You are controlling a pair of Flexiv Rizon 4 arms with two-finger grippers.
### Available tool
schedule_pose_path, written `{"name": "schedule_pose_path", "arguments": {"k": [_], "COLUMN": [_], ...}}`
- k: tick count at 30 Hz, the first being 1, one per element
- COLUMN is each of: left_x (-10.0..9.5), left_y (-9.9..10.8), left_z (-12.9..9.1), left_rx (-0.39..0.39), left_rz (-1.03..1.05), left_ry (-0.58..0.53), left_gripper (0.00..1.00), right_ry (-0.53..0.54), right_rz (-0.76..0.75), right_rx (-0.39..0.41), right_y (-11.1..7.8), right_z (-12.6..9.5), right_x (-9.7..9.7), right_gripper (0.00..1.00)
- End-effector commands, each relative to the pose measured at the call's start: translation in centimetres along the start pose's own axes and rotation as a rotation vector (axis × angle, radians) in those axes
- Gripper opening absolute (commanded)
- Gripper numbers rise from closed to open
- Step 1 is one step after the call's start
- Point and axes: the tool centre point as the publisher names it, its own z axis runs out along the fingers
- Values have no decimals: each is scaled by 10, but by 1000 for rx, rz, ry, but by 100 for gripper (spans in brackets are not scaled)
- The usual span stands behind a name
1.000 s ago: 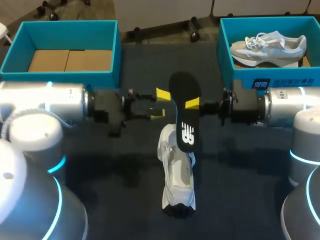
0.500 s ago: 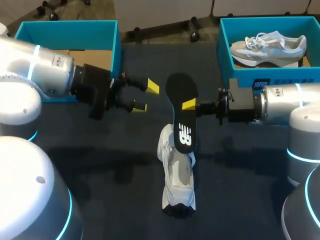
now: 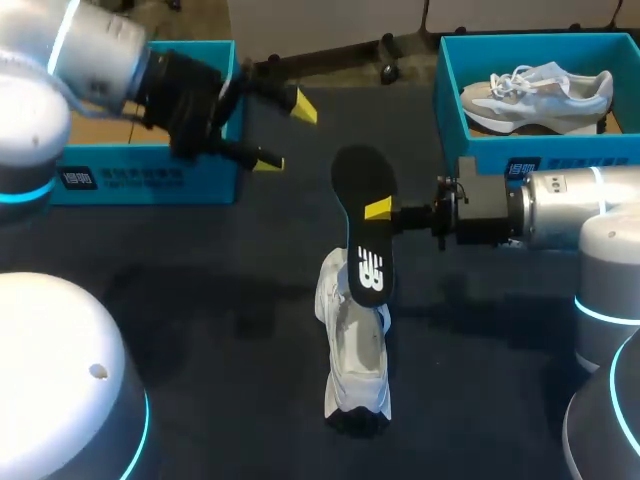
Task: Take the shoe out of the shoebox, open the shoe tongue, remove and reinsert the insole, then place the shoe into the shoebox
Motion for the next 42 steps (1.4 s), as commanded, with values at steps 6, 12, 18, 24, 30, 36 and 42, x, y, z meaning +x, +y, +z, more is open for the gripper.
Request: {"name": "schedule_pose_path", "arguments": {"k": [6,12,18,24,30,36,42], "left_x": [-14,-17,-29,-39,-46,-46,-45], "left_y": [28,33,35,42,44,40,40], "left_z": [24,35,42,50,61,73,78], "left_rx": [136,158,134,160,177,198,165], "left_rz": [-70,-68,-48,-37,-23,-25,3], "left_ry": [412,603,757,914,1041,1100,1121], "left_gripper": [100,100,100,100,100,100,100], "right_ry": [-3,-3,-3,-3,-3,-3,-3], "right_rz": [1,1,1,1,1,1,1], "right_rx": [1,1,1,1,1,1,1], "right_y": [0,0,0,0,0,0,0], "right_z": [2,2,2,2,2,2,2], "right_x": [0,0,0,0,0,0,0], "right_gripper": [0,0,0,0,0,0,0]}}
